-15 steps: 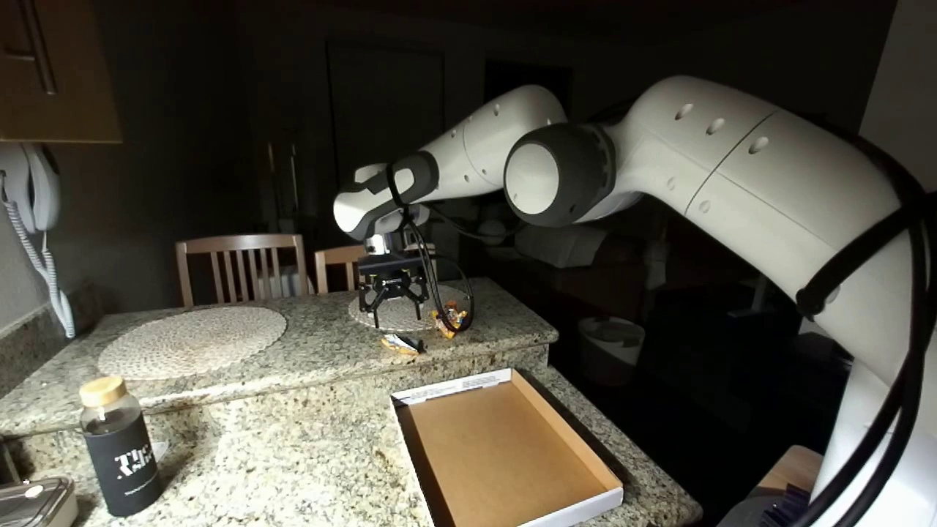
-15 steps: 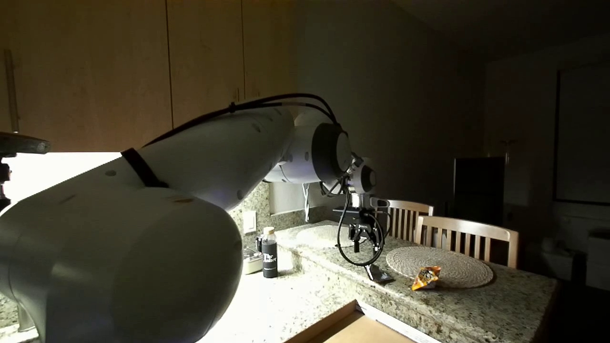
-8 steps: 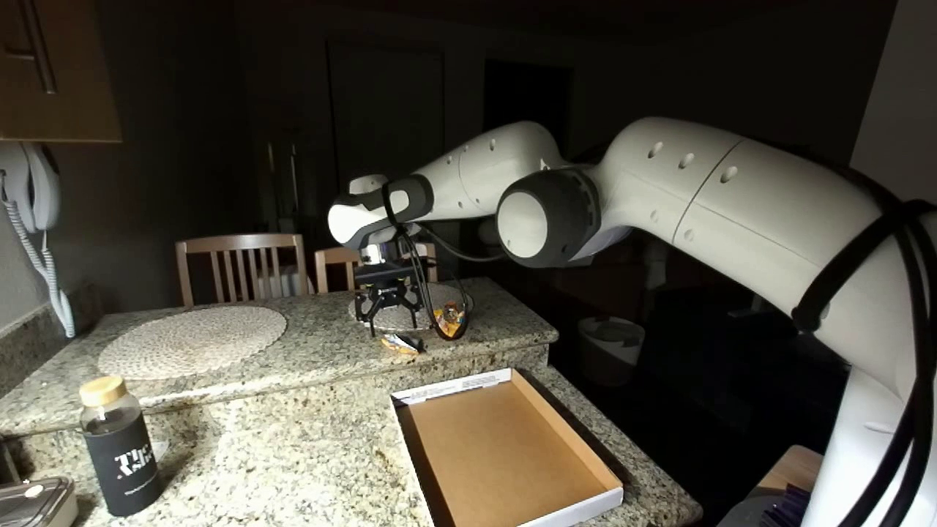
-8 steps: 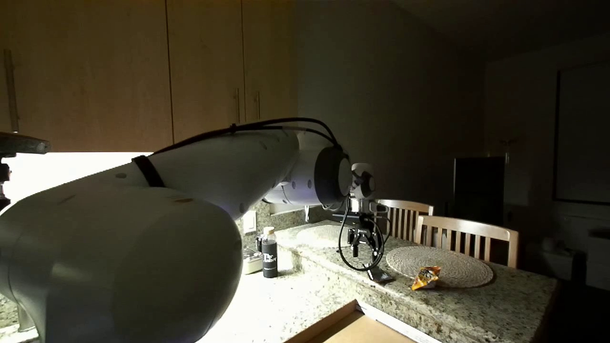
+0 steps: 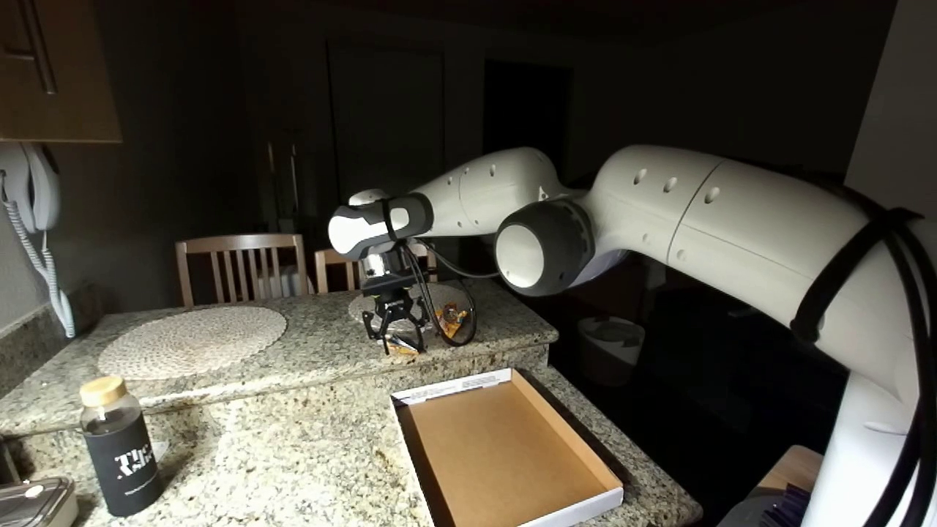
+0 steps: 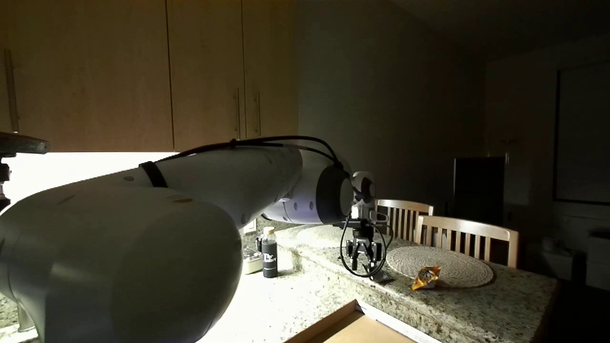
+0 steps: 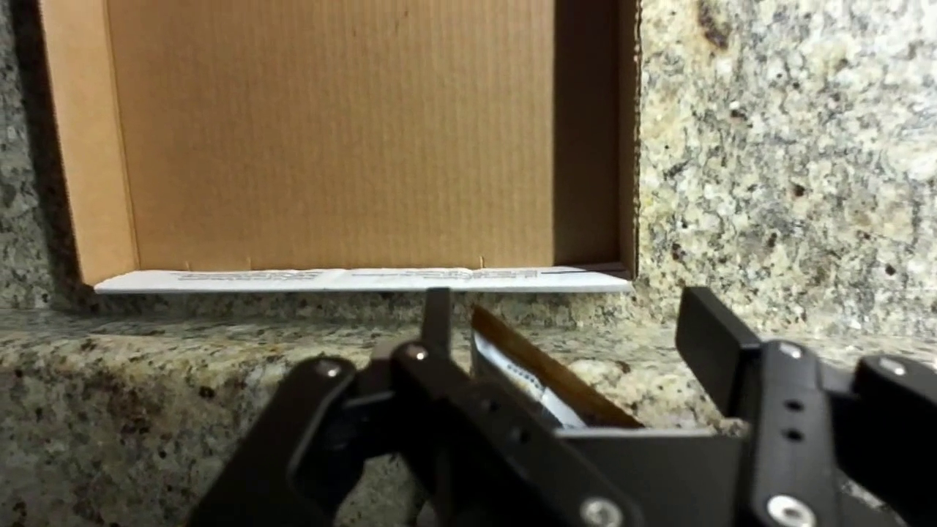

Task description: Put the two empty packets into the box

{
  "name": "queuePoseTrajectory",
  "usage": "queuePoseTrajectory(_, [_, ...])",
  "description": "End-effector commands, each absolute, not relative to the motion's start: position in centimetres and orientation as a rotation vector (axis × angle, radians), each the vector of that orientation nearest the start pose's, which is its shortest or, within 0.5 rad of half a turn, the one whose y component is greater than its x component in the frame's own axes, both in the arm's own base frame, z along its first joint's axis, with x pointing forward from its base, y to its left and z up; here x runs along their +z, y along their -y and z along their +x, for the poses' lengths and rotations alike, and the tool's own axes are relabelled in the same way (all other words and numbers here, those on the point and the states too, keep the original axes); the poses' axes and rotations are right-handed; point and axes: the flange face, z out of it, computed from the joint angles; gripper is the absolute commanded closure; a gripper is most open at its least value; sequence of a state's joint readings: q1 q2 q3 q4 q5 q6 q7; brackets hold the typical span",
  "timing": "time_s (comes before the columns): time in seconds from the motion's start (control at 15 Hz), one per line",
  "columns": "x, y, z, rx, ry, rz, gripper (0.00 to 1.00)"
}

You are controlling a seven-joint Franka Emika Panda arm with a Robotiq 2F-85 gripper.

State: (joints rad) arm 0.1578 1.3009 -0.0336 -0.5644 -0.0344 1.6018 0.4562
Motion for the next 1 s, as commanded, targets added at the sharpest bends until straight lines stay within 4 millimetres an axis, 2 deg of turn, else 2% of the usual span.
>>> queuePoseTrajectory(0.0, [18.1, -9.7, 76.9, 0.408, -0.463, -3.194, 0.52])
queuePoseTrajectory(0.33, [18.3, -9.6, 77.4, 0.336, -0.483, -3.21, 0.84])
queuePoseTrajectory(0.47, [18.2, -9.9, 77.4, 0.326, -0.463, -3.225, 0.93])
queuePoseTrajectory(0.53, [18.0, -10.1, 77.4, 0.328, -0.444, -3.234, 0.89])
queuePoseTrajectory(0.6, [17.8, -10.3, 77.3, 0.332, -0.425, -3.238, 0.6])
queuePoseTrajectory(0.67, [17.6, -10.5, 77.2, 0.332, -0.404, -3.242, 0.63])
queuePoseTrajectory(0.73, [17.5, -10.6, 77.2, 0.335, -0.383, -3.246, 0.61])
queuePoseTrajectory(0.93, [17.3, -11.0, 77.2, 0.326, -0.327, -3.269, 0.44])
